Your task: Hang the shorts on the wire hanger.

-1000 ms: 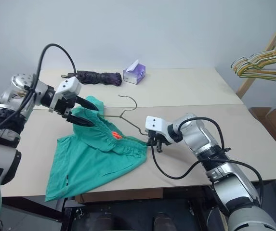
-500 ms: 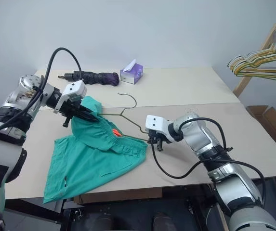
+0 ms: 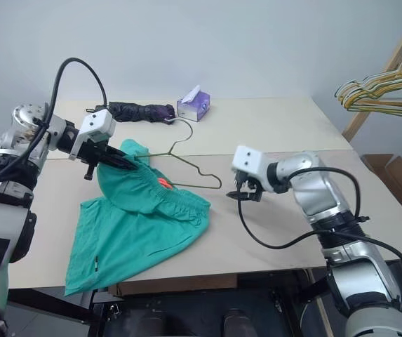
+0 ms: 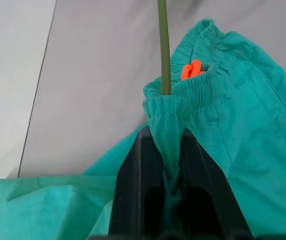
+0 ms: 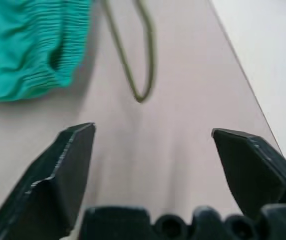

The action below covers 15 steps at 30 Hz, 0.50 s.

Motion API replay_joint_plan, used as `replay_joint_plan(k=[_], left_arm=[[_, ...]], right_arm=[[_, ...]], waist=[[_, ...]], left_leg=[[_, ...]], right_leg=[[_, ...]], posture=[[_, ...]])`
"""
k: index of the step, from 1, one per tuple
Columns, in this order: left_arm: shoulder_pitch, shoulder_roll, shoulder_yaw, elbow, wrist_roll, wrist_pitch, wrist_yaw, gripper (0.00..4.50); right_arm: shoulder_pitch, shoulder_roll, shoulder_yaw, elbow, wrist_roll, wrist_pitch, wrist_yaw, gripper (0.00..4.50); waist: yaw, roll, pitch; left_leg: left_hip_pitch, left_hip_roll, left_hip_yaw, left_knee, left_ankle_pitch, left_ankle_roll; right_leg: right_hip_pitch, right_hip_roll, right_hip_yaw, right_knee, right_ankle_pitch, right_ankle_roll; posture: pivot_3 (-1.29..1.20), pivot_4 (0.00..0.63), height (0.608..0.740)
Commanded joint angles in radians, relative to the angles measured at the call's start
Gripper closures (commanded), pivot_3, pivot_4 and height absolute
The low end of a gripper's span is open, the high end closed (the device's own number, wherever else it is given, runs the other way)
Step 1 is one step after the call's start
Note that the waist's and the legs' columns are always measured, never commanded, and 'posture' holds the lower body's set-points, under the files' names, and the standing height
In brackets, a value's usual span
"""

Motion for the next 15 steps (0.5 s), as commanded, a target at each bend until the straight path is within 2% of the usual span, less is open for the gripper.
replay_joint_plan(k=[1, 7, 15], left_arm=[[-0.058, -0.013, 0.058, 0.028, 0.024, -0.027, 0.021, 4.42], [-0.101, -0.027, 0.106, 0.071, 0.053, -0.042, 0.049, 4.42], [-0.115, -0.03, 0.151, 0.062, 0.074, -0.043, 0.034, 4.42]], right_arm=[[-0.011, 0.004, -0.105, -0.061, 0.09, 0.191, -0.027, 0.29], [0.084, 0.067, -0.179, -0.164, 0.251, 0.435, -0.068, 0.29], [0.223, 0.313, -0.195, -0.216, 0.346, 0.603, -0.278, 0.29]], waist=[[0.0, 0.0, 0.0], [-0.004, 0.0, 0.0], [-0.007, 0.0, 0.0]], left_leg=[[0.0, 0.0, 0.0, 0.0, 0.0, 0.0], [-0.001, 0.0, -0.001, 0.001, -0.001, 0.001], [-0.002, 0.0, -0.001, 0.002, -0.001, 0.001]], right_leg=[[0.0, 0.0, 0.0, 0.0, 0.0, 0.0], [0.0, 0.0, 0.0, 0.0, 0.0, 0.0], [-0.001, 0.0, 0.0, 0.001, 0.0, 0.0]], posture=[[0.02, 0.0, 0.74], [0.02, 0.0, 0.74], [0.02, 0.0, 0.74]])
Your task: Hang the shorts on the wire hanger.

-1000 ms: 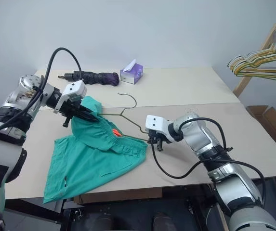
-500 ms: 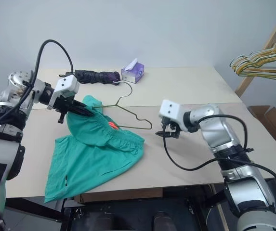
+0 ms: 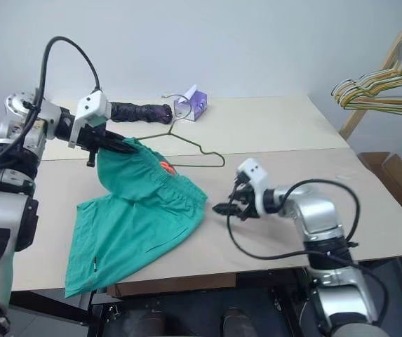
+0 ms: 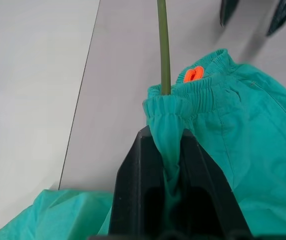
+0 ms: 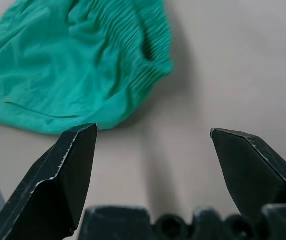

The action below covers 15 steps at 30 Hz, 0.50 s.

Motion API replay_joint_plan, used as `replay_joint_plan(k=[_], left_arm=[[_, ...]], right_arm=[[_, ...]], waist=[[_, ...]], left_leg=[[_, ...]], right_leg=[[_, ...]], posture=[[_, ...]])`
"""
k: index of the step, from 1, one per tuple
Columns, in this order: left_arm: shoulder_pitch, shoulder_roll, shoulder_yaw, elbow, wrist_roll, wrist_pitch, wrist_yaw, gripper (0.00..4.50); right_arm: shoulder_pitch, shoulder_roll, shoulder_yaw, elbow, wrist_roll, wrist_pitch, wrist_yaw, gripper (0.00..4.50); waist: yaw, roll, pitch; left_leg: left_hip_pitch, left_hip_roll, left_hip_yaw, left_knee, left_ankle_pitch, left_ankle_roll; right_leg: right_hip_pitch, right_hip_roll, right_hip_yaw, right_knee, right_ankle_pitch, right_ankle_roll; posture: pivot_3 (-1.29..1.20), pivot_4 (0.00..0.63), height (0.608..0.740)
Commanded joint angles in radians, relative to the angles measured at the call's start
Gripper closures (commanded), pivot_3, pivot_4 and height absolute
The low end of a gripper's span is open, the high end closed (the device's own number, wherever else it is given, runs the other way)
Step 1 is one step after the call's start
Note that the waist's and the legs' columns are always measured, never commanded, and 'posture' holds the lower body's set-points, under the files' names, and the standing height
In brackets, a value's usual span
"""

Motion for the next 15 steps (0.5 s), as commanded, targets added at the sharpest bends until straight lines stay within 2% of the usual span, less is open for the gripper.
replay_joint_plan(k=[1, 6, 8, 12, 15], left_arm=[[-0.037, 0.004, 0.036, -0.024, 0.002, -0.015, -0.007, 4.42], [-0.031, 0.002, 0.053, -0.037, 0.009, -0.012, -0.023, 4.42], [-0.03, 0.0, 0.06, -0.039, 0.012, -0.012, -0.021, 4.42], [-0.029, 0.0, 0.066, -0.04, 0.014, -0.01, -0.016, 4.42], [-0.024, 0.004, 0.077, -0.045, 0.01, -0.006, -0.019, 4.42]], right_arm=[[0.018, 0.095, -0.055, -0.026, 0.054, 0.035, -0.096, 0.29], [0.022, 0.195, -0.118, 0.008, 0.123, 0.054, -0.158, 0.29], [0.027, 0.21, -0.098, 0.017, 0.122, 0.031, -0.18, 0.29], [0.031, 0.234, -0.096, 0.044, 0.104, -0.011, -0.246, 1.13], [0.024, 0.238, -0.115, 0.072, 0.11, -0.008, -0.283, 2.22]], waist=[[0.001, 0.0, 0.0], [0.001, 0.0, 0.0], [0.001, 0.0, 0.0], [0.001, 0.0, 0.0], [0.001, 0.0, 0.0]], left_leg=[[0.0, 0.0, 0.0, 0.0, 0.0, 0.0], [0.0, 0.0, -0.001, 0.0, 0.0, 0.0], [0.0, 0.0, -0.001, 0.0, 0.0, 0.0], [0.0, 0.0, -0.001, 0.0, 0.0, 0.0], [0.0, 0.0, -0.001, 0.0, 0.0, 0.0]], right_leg=[[0.0, 0.0, 0.0, 0.0, 0.0, 0.0], [0.0, 0.0, 0.0, 0.0, 0.0, 0.0], [0.0, 0.0, 0.0, 0.0, 0.0, 0.0], [0.0, 0.0, -0.001, 0.0, 0.0, 0.0], [0.0, 0.0, -0.001, 0.0, 0.0, 0.0]], posture=[[0.02, 0.0, 0.74], [0.03, 0.0, 0.74], [0.03, 0.0, 0.74], [0.03, 0.0, 0.74], [0.03, 0.0, 0.74]])
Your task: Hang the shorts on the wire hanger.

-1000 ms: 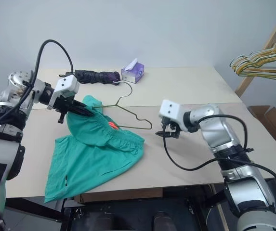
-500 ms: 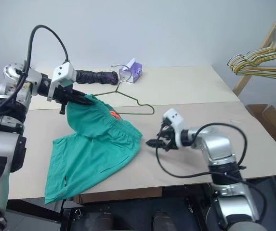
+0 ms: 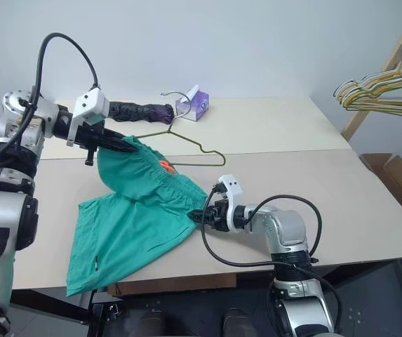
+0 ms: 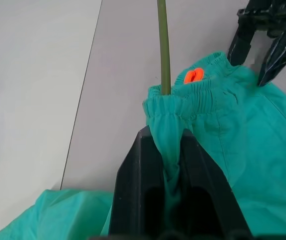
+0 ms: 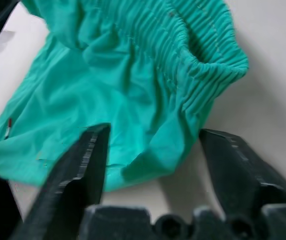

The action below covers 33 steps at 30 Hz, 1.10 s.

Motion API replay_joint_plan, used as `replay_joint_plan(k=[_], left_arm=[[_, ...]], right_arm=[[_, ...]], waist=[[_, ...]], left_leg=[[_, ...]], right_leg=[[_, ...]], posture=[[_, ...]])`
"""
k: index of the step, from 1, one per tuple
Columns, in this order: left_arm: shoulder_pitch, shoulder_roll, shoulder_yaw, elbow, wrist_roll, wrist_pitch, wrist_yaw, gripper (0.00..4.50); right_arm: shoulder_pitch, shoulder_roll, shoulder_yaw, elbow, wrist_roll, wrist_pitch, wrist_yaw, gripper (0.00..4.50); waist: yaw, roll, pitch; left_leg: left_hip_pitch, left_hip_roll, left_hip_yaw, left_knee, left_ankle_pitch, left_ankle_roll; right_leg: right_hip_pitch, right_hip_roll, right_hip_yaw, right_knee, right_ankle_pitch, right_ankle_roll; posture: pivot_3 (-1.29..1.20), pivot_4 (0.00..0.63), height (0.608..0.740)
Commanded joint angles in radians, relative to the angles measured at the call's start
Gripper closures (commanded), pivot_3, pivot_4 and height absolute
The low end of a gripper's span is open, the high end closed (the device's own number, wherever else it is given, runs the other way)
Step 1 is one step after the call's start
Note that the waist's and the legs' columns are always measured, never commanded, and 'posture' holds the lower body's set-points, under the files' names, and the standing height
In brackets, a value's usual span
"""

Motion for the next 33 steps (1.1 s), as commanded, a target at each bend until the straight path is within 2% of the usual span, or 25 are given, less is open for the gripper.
replay_joint_plan(k=[1, 6, 7, 23, 33], left_arm=[[-0.023, 0.009, 0.038, -0.037, -0.012, -0.004, 0.0, 4.42], [-0.007, 0.016, 0.051, -0.063, -0.03, 0.018, -0.013, 4.42], [-0.002, 0.017, 0.052, -0.072, -0.042, 0.028, -0.017, 4.42], [0.132, 0.143, -0.046, -0.304, -0.261, 0.116, -0.02, 4.42], [0.146, 0.163, -0.059, -0.302, -0.22, 0.116, -0.02, 4.42]], right_arm=[[-0.017, -0.001, -0.031, 0.016, 0.012, -0.023, -0.042, 2.6], [-0.009, -0.034, -0.018, 0.04, -0.009, -0.073, -0.072, 4.36], [-0.01, -0.041, -0.019, 0.042, -0.01, -0.084, -0.075, 4.48], [-0.174, -0.234, -0.127, 0.233, -0.003, -0.203, -0.087, 4.48], [-0.162, -0.317, -0.151, 0.242, -0.005, -0.23, -0.082, 4.48]], waist=[[0.0, 0.0, 0.0], [-0.001, 0.0, 0.0], [-0.001, 0.0, 0.0], [-0.021, 0.0, 0.0], [-0.022, 0.0, 0.0]], left_leg=[[0.0, 0.0, 0.0, 0.0, 0.0, 0.0], [0.0, 0.0, 0.0, 0.0, 0.0, 0.0], [0.0, 0.0, 0.0, 0.0, 0.0, 0.0], [0.001, 0.0, 0.0, 0.0, 0.0, 0.0], [0.001, 0.0, 0.0, 0.0, 0.0, 0.0]], right_leg=[[0.0, 0.0, 0.0, 0.0, 0.0, 0.0], [0.0, 0.0, 0.0, 0.0, 0.0, 0.0], [0.0, 0.0, 0.0, 0.0, 0.0, 0.0], [0.0, 0.0, 0.0, 0.0, 0.0, 0.0], [0.0, 0.0, 0.0, 0.0, 0.0, 0.0]], posture=[[0.03, 0.0, 0.74], [0.04, 0.0, 0.74], [0.04, 0.0, 0.74], [0.04, 0.0, 0.74], [0.03, 0.0, 0.74]])
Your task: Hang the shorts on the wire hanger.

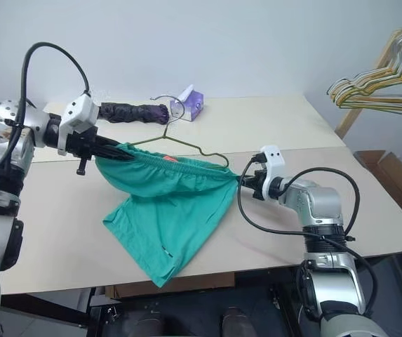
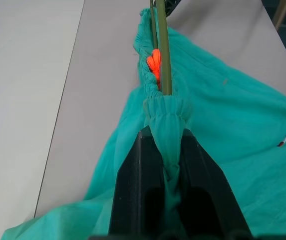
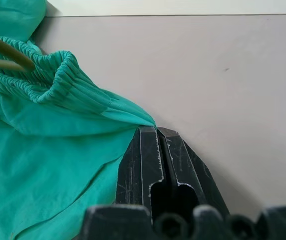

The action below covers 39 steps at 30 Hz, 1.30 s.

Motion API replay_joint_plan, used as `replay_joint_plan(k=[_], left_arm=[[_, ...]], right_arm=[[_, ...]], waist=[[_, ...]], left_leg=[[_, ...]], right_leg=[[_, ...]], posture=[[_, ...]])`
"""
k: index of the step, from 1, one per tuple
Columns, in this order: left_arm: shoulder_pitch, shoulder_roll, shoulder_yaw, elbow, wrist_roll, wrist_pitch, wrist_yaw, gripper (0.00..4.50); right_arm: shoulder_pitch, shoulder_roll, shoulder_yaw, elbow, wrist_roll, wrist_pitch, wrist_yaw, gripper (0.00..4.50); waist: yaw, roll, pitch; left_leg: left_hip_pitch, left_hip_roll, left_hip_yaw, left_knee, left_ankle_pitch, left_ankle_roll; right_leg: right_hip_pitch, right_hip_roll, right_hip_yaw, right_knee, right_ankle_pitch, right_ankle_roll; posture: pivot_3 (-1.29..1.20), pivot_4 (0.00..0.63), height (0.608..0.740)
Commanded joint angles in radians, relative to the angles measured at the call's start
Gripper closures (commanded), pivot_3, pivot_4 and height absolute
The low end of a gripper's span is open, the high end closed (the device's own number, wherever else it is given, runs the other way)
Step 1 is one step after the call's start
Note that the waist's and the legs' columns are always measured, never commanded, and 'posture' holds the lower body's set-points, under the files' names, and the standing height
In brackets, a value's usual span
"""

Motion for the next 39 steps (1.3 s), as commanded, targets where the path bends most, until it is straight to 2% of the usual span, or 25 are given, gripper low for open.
replay_joint_plan(k=[1, 11, 15, 20, 26, 29, 33, 39], left_arm=[[-0.02, 0.048, 0.023, -0.002, 0.017, -0.01, -0.003, 4.42], [-0.035, 0.025, 0.031, 0.069, 0.154, -0.096, 0.018, 4.42], [-0.037, -0.026, 0.063, 0.057, 0.132, -0.083, 0.046, 4.42], [-0.042, -0.061, 0.094, 0.052, 0.129, -0.073, 0.057, 4.42], [-0.042, -0.083, 0.122, 0.058, 0.127, -0.08, 0.072, 4.42], [-0.051, -0.089, 0.146, 0.064, 0.113, -0.065, 0.073, 4.42], [-0.045, -0.089, 0.163, 0.061, 0.109, -0.057, 0.061, 4.42], [-0.017, -0.105, 0.132, 0.069, 0.17, -0.097, 0.09, 4.42]], right_arm=[[0.008, -0.063, -0.069, -0.008, -0.009, -0.017, -0.025, 4.48], [0.008, -0.118, -0.028, -0.104, -0.011, -0.039, -0.022, 4.48], [-0.059, -0.159, 0.038, -0.263, 0.019, -0.03, 0.041, 4.48], [-0.172, -0.202, 0.111, -0.36, 0.028, 0.016, 0.088, 4.48], [-0.237, -0.277, 0.26, -0.39, -0.057, -0.022, 0.155, 4.48], [-0.253, -0.278, 0.306, -0.366, -0.089, 0.012, 0.151, 4.48], [-0.276, -0.27, 0.331, -0.324, -0.129, 0.014, 0.143, 4.48], [-0.336, -0.254, 0.314, -0.339, -0.106, 0.045, 0.193, 4.48]], waist=[[0.0, 0.0, 0.0], [0.0, 0.0, 0.0], [0.0, 0.0, 0.0], [-0.002, 0.0, 0.0], [0.0, 0.0, 0.0], [0.0, 0.0, 0.0], [0.0, 0.0, 0.0], [-0.001, 0.0, 0.0]], left_leg=[[0.0, 0.0, 0.0, 0.0, 0.0, 0.0], [0.0, 0.0, 0.0, 0.0, 0.0, 0.0], [0.0, 0.0, 0.0, 0.0, 0.0, 0.0], [0.0, 0.0, 0.0, 0.0, 0.0, 0.0], [0.0, 0.0, 0.0, 0.0, 0.0, 0.0], [-0.001, 0.0, 0.0, 0.0, 0.0, 0.0], [-0.001, 0.0, 0.0, 0.001, 0.0, 0.0], [0.0, 0.0, 0.0, 0.001, 0.0, 0.0]], right_leg=[[0.0, 0.0, 0.0, 0.0, 0.0, 0.0], [0.0, 0.0, 0.0, 0.0, 0.0, 0.0], [0.0, 0.0, 0.0, 0.0, 0.0, 0.0], [-0.001, 0.0, 0.0, 0.0, 0.0, 0.0], [0.0, 0.0, 0.0, 0.0, 0.0, 0.0], [-0.001, 0.0, 0.0, 0.0, 0.0, 0.0], [-0.001, 0.0, 0.0, 0.0, 0.0, 0.0], [-0.001, 0.0, 0.0, 0.0, 0.0, 0.0]], posture=[[0.03, 0.0, 0.74], [0.02, 0.0, 0.74], [0.02, 0.0, 0.74], [0.01, 0.0, 0.74], [0.01, 0.0, 0.74], [0.01, 0.0, 0.74], [0.02, 0.0, 0.74], [0.01, 0.0, 0.74]])
